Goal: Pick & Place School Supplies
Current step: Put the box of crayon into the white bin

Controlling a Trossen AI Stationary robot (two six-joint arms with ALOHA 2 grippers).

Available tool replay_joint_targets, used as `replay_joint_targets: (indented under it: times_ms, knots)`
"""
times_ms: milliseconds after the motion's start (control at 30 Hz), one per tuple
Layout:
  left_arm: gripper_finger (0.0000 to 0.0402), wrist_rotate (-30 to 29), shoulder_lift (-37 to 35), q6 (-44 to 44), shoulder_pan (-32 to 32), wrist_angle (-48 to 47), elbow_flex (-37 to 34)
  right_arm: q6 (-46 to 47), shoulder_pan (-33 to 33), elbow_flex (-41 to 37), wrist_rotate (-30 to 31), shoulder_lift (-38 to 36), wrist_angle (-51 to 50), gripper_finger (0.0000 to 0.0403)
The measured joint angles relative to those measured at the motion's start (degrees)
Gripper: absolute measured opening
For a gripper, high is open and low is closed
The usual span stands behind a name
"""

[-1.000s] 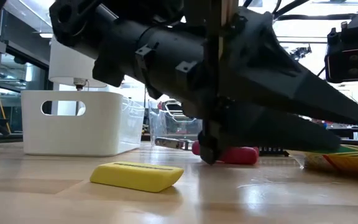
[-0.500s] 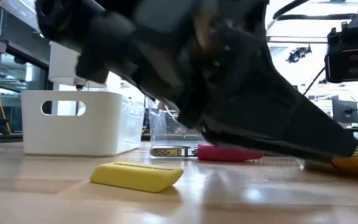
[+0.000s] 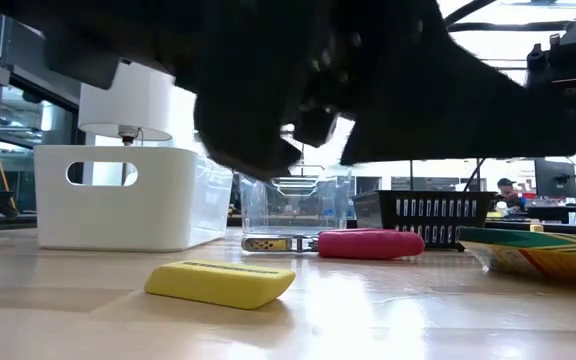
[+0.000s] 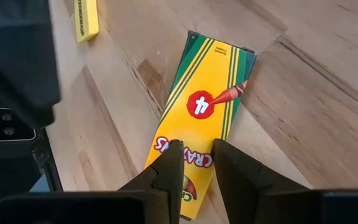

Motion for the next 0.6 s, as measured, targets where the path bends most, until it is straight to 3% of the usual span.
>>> replay_joint_targets:
  times_ms: [433,600]
  knots:
    - [0.0121,0.85,0.24,12.29,1.4,-2.52,0.0,-0.02,-0.02,-0.02,-0.09,0.07,1.28,0.0082]
    - [0.0121,-1.43,0.24,16.43,1.4,-2.64,0.0,-0.02,-0.02,-0.02,-0.07,0.07,1.74,0.0082]
